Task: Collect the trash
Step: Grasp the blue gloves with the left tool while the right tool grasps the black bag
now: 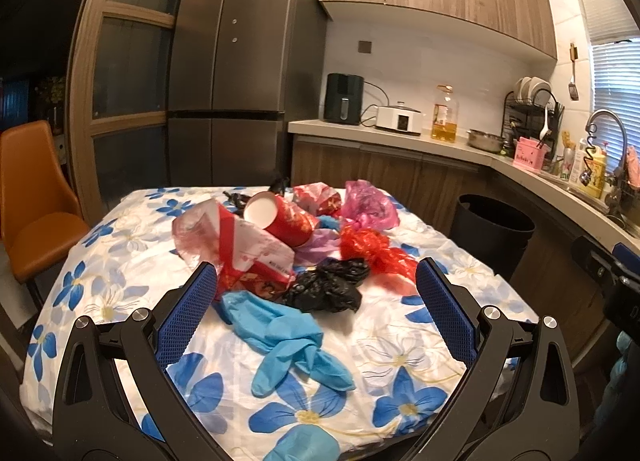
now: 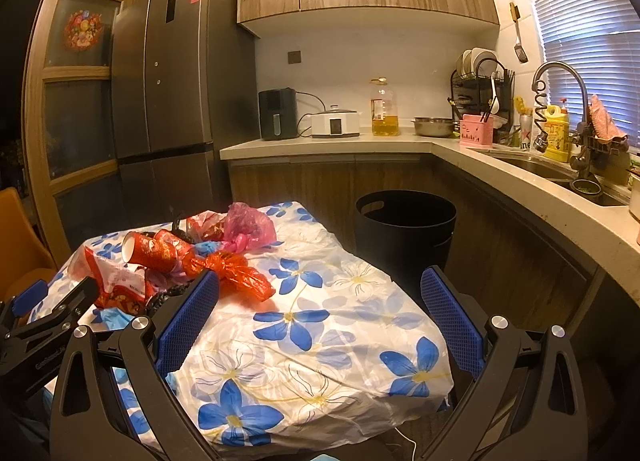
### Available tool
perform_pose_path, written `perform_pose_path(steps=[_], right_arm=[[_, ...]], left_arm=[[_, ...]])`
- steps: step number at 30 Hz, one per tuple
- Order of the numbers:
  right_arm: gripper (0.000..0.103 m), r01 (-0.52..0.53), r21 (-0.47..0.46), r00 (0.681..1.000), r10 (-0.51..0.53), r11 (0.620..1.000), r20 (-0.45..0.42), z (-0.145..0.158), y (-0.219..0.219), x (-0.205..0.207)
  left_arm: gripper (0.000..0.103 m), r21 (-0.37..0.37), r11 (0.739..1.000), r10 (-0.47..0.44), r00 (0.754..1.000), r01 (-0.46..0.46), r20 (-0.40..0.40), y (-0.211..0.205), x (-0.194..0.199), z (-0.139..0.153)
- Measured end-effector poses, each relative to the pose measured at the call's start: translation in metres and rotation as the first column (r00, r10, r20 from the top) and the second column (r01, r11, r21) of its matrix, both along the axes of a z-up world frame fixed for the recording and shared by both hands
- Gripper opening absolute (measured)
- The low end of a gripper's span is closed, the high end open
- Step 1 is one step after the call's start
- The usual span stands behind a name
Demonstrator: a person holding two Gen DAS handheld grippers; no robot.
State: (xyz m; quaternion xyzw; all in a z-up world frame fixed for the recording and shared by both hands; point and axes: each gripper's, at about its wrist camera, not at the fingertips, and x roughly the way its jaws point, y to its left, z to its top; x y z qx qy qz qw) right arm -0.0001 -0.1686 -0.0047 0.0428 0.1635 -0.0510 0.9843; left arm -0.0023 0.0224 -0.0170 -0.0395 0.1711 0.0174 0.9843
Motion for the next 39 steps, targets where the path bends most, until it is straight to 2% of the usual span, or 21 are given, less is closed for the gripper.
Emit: perform_pose_path(steps=[4, 10, 14, 20, 24, 26, 27, 30, 32, 34, 36, 39], right_arm=[[0.098, -0.022, 0.014, 1.0, 0.022, 1.0, -0.002, -0.004, -0.002, 0.006], [0.098, -0.062, 0.044, 0.998, 0.063, 0.997, -0.009, -0.015, 0.0, 0.019], [0.098, -0.097, 0.048, 0.995, 0.098, 0.994, -0.021, -0.027, 0.004, 0.029], [0.097, -0.154, 0.055, 0.987, 0.155, 0.987, -0.032, -0.042, 0.013, 0.046], [0.091, -0.2, 0.051, 0.979, 0.202, 0.978, -0.023, -0.049, 0.024, 0.058], [0.086, -0.236, 0.058, 0.971, 0.238, 0.97, -0.022, -0.053, 0.031, 0.066], [0.08, -0.246, 0.064, 0.968, 0.248, 0.967, -0.027, -0.056, 0.034, 0.071], [0.076, -0.277, 0.085, 0.958, 0.282, 0.957, -0.052, -0.065, 0.041, 0.085], [0.071, -0.306, 0.102, 0.947, 0.314, 0.946, -0.07, -0.072, 0.047, 0.094], [0.067, -0.337, 0.115, 0.935, 0.347, 0.935, -0.08, -0.078, 0.054, 0.102], [0.061, -0.371, 0.121, 0.92, 0.382, 0.921, -0.084, -0.083, 0.062, 0.108], [0.058, -0.416, 0.123, 0.901, 0.427, 0.901, -0.074, -0.087, 0.073, 0.114]], left_arm=[[0.097, -0.008, 1.0, 0.018, 1.0, -0.018, 0.01, 0.007, -0.003, -0.012], [0.083, -0.014, 0.998, 0.057, 0.998, -0.057, -0.003, 0.018, 0.0, -0.037], [0.076, -0.033, 0.996, 0.084, 0.995, -0.086, -0.046, 0.029, 0.011, -0.059], [0.072, -0.047, 0.993, 0.103, 0.988, -0.109, -0.117, 0.035, 0.034, -0.086], [0.06, -0.039, 0.993, 0.101, 0.98, -0.109, -0.171, 0.035, 0.052, -0.104], [0.05, -0.041, 0.993, 0.098, 0.975, -0.108, -0.197, 0.036, 0.059, -0.113], [0.048, -0.04, 0.993, 0.098, 0.974, -0.109, -0.204, 0.037, 0.062, -0.116], [0.036, -0.028, 0.995, 0.093, 0.975, -0.101, -0.203, 0.038, 0.066, -0.12], [0.017, -0.016, 0.995, 0.091, 0.973, -0.097, -0.213, 0.037, 0.07, -0.121], [0.008, -0.017, 0.995, 0.092, 0.972, -0.098, -0.218, 0.038, 0.071, -0.123], [0.004, -0.035, 0.996, 0.076, 0.973, -0.085, -0.217, 0.039, 0.071, -0.121], [0.003, -0.036, 0.996, 0.078, 0.98, -0.086, -0.185, 0.04, 0.065, -0.113]])
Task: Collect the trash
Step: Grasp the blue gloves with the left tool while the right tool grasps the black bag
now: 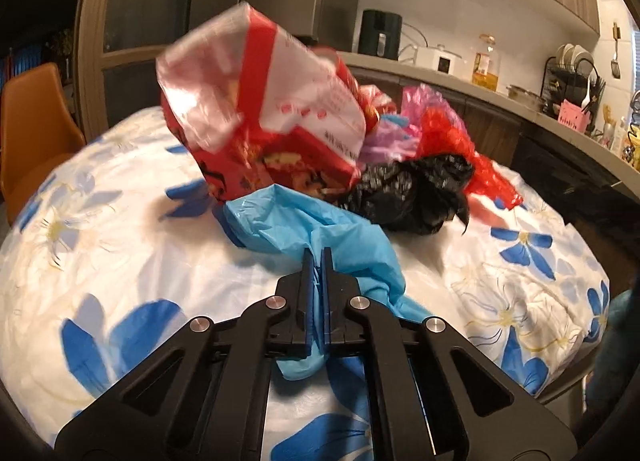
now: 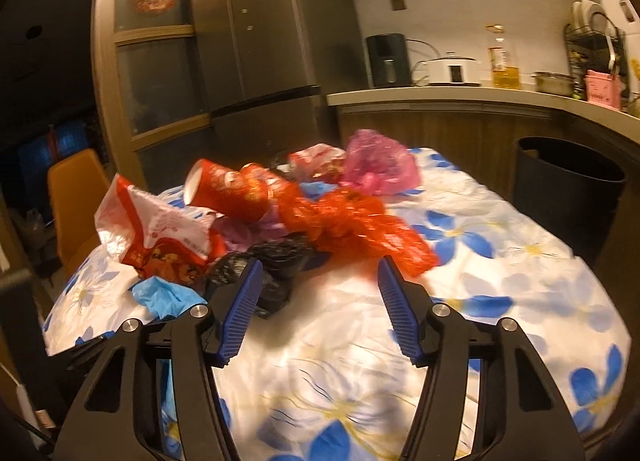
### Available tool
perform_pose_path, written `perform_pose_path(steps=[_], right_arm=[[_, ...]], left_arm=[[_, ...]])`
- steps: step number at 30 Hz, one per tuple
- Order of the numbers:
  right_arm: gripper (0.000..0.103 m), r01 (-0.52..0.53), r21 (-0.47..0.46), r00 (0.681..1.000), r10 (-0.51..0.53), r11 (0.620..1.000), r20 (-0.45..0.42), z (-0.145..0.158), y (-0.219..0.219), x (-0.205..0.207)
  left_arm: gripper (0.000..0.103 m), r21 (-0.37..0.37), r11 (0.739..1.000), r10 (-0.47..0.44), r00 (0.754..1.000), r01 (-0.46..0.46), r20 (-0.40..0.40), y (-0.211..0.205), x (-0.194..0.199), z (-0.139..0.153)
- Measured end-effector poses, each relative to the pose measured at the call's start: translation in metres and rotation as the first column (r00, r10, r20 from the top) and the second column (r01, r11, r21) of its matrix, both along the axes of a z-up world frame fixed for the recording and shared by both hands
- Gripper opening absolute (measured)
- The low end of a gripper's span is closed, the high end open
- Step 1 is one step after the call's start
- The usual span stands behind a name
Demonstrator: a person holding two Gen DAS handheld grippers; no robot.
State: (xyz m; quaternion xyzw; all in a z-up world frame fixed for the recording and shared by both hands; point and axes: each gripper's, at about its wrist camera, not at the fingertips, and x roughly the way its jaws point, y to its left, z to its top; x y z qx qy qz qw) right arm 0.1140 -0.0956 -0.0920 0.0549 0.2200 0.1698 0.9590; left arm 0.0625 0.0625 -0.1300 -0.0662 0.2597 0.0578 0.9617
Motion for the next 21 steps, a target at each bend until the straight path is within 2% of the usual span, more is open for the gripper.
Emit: perform_pose_path(steps=[2, 3, 6, 10, 18, 19, 21], right_arm=[[0.055, -0.022, -0.01, 1.0, 0.022, 1.0, 0.007, -0.003, 0.007, 0.004], [0.049, -0.037, -0.015, 0.999, 0.037, 0.999, 0.004, -0.005, 0.011, 0.006], [0.041, -0.077, -0.007, 0.997, 0.077, 0.997, -0.008, -0.009, 0.02, 0.011], [0.041, -0.12, -0.008, 0.992, 0.12, 0.993, -0.03, -0.019, 0.033, 0.019], [0.041, -0.151, 0.004, 0.984, 0.15, 0.989, -0.1, -0.038, 0.039, 0.037], [0.037, -0.153, 0.0, 0.984, 0.152, 0.988, -0.097, -0.039, 0.041, 0.039], [0.012, -0.164, -0.011, 0.981, 0.162, 0.986, -0.102, -0.039, 0.042, 0.039]], left_arm=[[0.002, -0.012, 1.0, 0.009, 0.999, -0.009, 0.032, 0.005, -0.005, 0.007], [0.002, -0.018, 1.0, 0.018, 0.999, -0.017, 0.044, 0.008, -0.007, 0.01], [0.002, -0.037, 0.998, 0.046, 0.996, -0.043, 0.081, 0.018, -0.015, 0.021], [0.002, -0.053, 0.996, 0.074, 0.992, -0.069, 0.105, 0.027, -0.022, 0.027], [0.002, -0.06, 0.996, 0.068, 0.994, -0.063, 0.088, 0.028, -0.021, 0.026], [0.002, -0.055, 0.997, 0.067, 0.994, -0.062, 0.088, 0.027, -0.021, 0.026], [0.002, -0.056, 0.997, 0.061, 0.994, -0.056, 0.087, 0.027, -0.02, 0.027]])
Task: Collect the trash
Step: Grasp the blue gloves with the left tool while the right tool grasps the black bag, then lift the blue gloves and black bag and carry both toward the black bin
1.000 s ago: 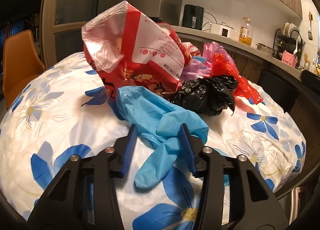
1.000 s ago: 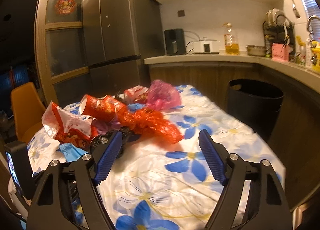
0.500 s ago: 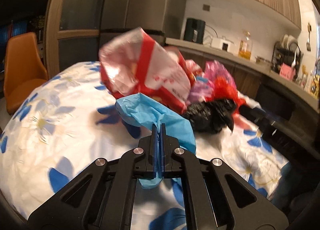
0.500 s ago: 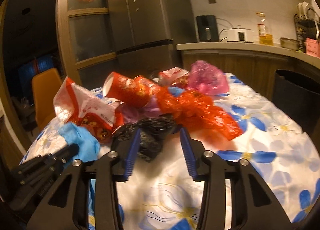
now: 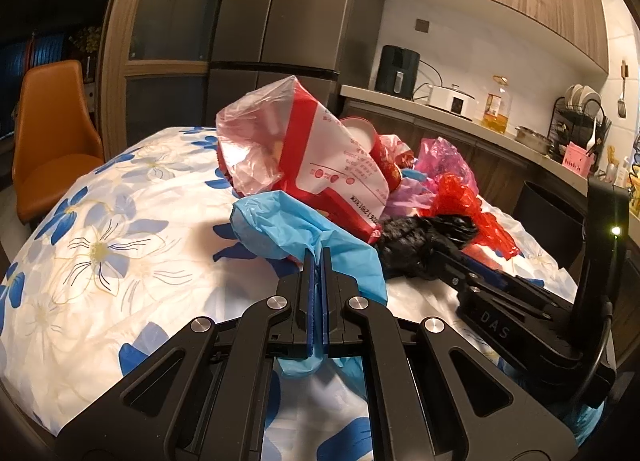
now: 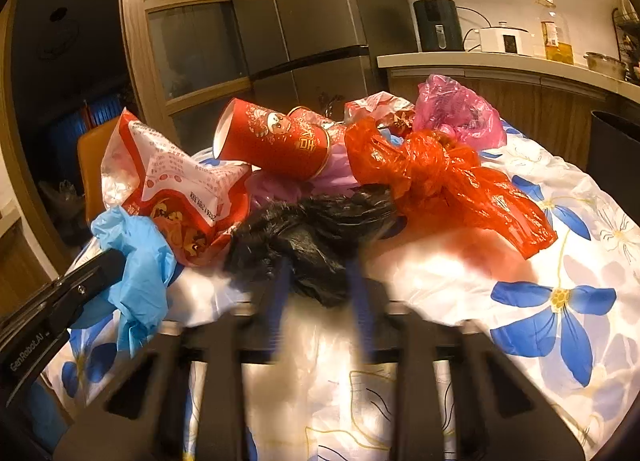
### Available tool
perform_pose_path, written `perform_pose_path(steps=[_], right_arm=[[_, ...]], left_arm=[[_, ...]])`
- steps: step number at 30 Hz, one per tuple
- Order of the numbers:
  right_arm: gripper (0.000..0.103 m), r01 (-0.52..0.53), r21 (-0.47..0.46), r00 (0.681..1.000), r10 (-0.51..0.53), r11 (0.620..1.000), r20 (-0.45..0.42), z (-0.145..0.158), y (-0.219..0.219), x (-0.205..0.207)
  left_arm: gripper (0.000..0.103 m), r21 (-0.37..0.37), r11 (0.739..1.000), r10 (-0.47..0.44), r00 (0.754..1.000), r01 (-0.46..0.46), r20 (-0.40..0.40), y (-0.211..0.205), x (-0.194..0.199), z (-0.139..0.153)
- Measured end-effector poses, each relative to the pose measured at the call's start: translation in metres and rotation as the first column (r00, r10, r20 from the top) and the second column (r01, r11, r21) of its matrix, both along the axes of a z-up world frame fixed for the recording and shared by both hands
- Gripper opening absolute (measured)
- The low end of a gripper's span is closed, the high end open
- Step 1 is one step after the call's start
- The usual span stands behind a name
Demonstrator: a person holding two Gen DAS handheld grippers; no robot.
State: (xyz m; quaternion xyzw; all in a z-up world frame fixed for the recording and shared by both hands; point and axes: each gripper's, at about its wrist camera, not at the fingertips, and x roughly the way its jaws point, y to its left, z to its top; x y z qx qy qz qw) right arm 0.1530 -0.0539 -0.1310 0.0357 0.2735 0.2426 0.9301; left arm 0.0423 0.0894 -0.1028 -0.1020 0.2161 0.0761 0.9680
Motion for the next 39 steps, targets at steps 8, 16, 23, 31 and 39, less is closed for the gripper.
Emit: perform_pose_path(steps=[8, 16, 23, 31, 39], right_arm=[[0.002, 0.014, 0.006, 0.998, -0.014, 1.0, 0.064, 0.025, -0.021, -0.022], [0.002, 0.015, 0.032, 0.992, -0.018, 0.999, 0.124, 0.05, -0.052, -0.052], [0.002, 0.039, 0.033, 0.983, -0.044, 0.999, 0.18, 0.063, -0.073, -0.069], [0.002, 0.097, 0.059, 0.973, -0.107, 0.994, 0.206, 0.076, -0.1, -0.073], [0.002, 0.195, 0.078, 0.94, -0.209, 0.978, 0.269, 0.099, -0.137, -0.072]], left_arm=[[0.002, 0.026, 0.999, -0.022, 0.999, 0.021, 0.032, -0.013, -0.005, 0.012], [0.002, 0.043, 0.998, -0.052, 0.996, 0.05, 0.07, -0.029, -0.009, 0.028], [0.002, 0.065, 0.995, -0.079, 0.992, 0.073, 0.096, -0.046, -0.008, 0.04], [0.002, 0.087, 0.992, -0.104, 0.988, 0.095, 0.111, -0.065, -0.002, 0.051], [0.002, 0.115, 0.982, -0.171, 0.971, 0.153, 0.167, -0.1, 0.018, 0.08]])
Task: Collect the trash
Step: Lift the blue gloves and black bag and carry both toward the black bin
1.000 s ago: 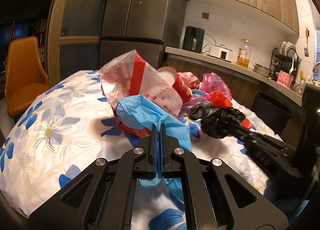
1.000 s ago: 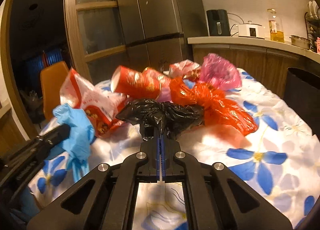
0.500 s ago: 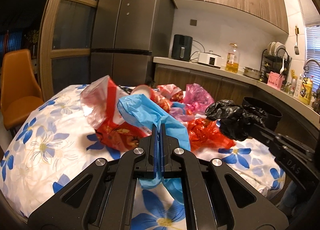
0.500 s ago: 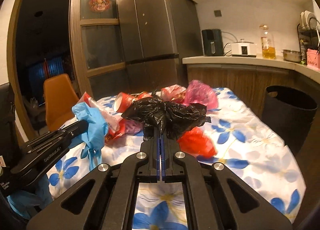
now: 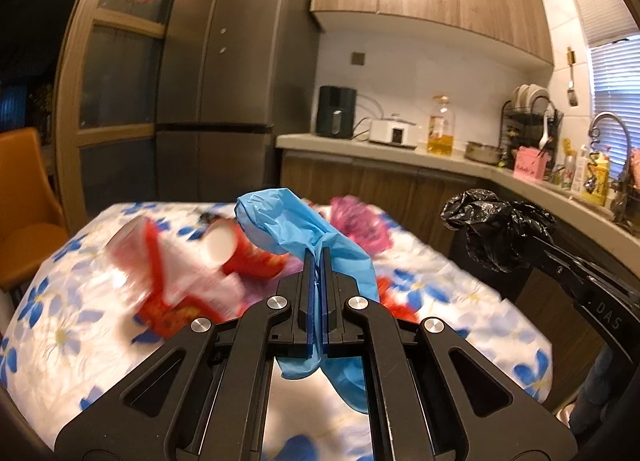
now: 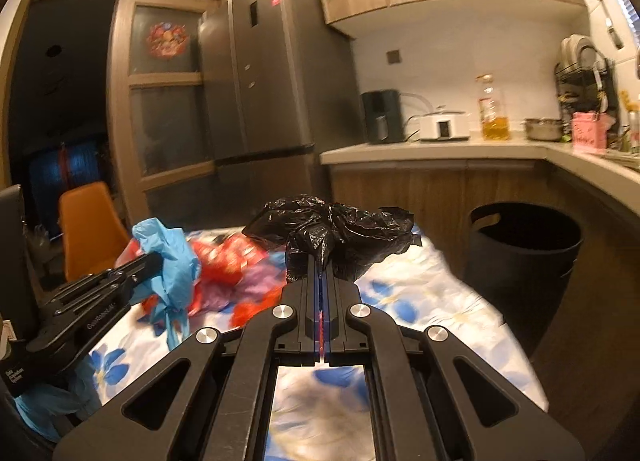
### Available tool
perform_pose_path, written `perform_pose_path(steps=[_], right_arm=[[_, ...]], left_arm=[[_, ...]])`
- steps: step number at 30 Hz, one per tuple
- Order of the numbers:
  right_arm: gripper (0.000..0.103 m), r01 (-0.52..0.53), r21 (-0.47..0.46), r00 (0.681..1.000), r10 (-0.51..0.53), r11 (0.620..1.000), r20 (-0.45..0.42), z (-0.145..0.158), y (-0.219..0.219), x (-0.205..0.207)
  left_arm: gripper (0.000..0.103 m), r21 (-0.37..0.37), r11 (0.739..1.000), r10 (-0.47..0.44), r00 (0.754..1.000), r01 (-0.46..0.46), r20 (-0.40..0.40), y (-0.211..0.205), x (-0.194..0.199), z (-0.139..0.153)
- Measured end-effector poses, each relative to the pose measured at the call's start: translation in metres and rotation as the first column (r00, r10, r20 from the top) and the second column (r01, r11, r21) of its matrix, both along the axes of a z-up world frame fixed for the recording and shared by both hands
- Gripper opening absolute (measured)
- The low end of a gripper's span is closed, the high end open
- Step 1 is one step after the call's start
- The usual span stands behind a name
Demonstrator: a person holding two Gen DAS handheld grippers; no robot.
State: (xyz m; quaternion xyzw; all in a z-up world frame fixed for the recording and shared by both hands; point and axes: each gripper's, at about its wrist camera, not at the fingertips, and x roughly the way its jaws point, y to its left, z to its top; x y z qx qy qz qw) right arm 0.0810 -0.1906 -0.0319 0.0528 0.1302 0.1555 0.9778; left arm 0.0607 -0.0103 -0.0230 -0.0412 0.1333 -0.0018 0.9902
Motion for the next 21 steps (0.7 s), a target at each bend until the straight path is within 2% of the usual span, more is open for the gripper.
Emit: perform_pose_path(steps=[6, 11, 16, 21], right_arm=[[0.002, 0.137, 0.002, 0.988, -0.136, 0.991, 0.07, 0.022, -0.043, 0.008], [0.002, 0.242, -0.002, 0.965, -0.24, 0.97, 0.108, 0.033, -0.084, 0.027], [0.002, 0.301, 0.002, 0.946, -0.299, 0.954, 0.123, 0.038, -0.119, 0.05], [0.002, 0.335, 0.025, 0.935, -0.336, 0.942, 0.111, 0.033, -0.146, 0.076]], left_arm=[[0.002, 0.008, 0.996, -0.089, 0.994, 0.089, 0.067, -0.041, 0.027, 0.028], [0.002, 0.016, 0.986, -0.168, 0.975, 0.168, 0.146, -0.089, 0.058, 0.053], [0.002, 0.011, 0.969, -0.244, 0.956, 0.246, 0.162, -0.138, 0.099, 0.062], [0.002, 0.005, 0.952, -0.303, 0.943, 0.305, 0.139, -0.186, 0.146, 0.059]])
